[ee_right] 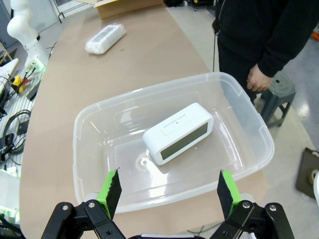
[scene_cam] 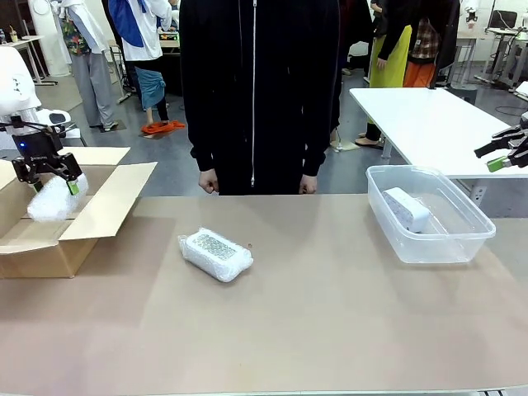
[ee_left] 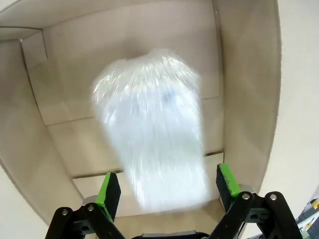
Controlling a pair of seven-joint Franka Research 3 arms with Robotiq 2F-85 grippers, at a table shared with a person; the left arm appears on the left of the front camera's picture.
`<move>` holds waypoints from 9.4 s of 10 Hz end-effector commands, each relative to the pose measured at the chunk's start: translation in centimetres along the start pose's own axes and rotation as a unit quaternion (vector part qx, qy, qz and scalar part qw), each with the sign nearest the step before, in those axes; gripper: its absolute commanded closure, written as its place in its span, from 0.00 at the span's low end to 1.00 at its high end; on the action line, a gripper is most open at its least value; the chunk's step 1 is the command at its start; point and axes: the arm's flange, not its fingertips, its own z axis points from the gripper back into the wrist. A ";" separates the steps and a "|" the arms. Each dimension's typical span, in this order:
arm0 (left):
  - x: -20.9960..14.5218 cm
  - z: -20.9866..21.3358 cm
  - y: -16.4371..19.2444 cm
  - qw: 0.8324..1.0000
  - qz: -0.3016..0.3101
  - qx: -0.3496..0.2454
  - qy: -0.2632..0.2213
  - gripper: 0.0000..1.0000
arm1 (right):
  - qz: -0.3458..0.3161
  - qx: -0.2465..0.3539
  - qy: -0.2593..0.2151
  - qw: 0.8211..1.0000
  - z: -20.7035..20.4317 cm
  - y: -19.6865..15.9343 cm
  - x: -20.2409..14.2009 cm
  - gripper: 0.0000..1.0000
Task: Separate and place wrapped and unwrapped clocks.
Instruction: If the picked Digital clock is wrapped, place it in the Package Box ; if not, place it in the Organizing box, then pick up the Digital clock indicated by the person.
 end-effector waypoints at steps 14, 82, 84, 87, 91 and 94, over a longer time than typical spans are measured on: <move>0.0 0.4 -0.2 1.000 -0.002 -0.001 0.002 0.00 | 0.000 -0.001 -0.001 1.000 -0.1 0.0 0.1 0.00; -6.7 9.2 7.7 0.745 -0.563 -0.221 -0.281 0.00 | 0.000 -0.001 -0.001 1.000 -0.1 0.0 0.1 0.00; -6.7 9.2 7.7 0.745 -0.563 -0.221 -0.281 0.00 | 0.000 -0.001 -0.001 1.000 -0.1 0.0 0.1 0.00; -6.7 9.2 7.7 0.745 -0.563 -0.221 -0.281 0.00 | 0.000 -0.001 -0.001 1.000 -0.1 0.0 0.1 0.00; -6.7 9.2 7.7 0.745 -0.563 -0.221 -0.281 0.00 | 0.000 -0.001 -0.001 1.000 -0.1 0.0 0.1 0.00; -6.7 9.2 7.7 0.747 -0.559 -0.223 -0.282 0.00 | 0.000 -0.001 -0.001 1.000 -0.1 0.0 0.1 0.00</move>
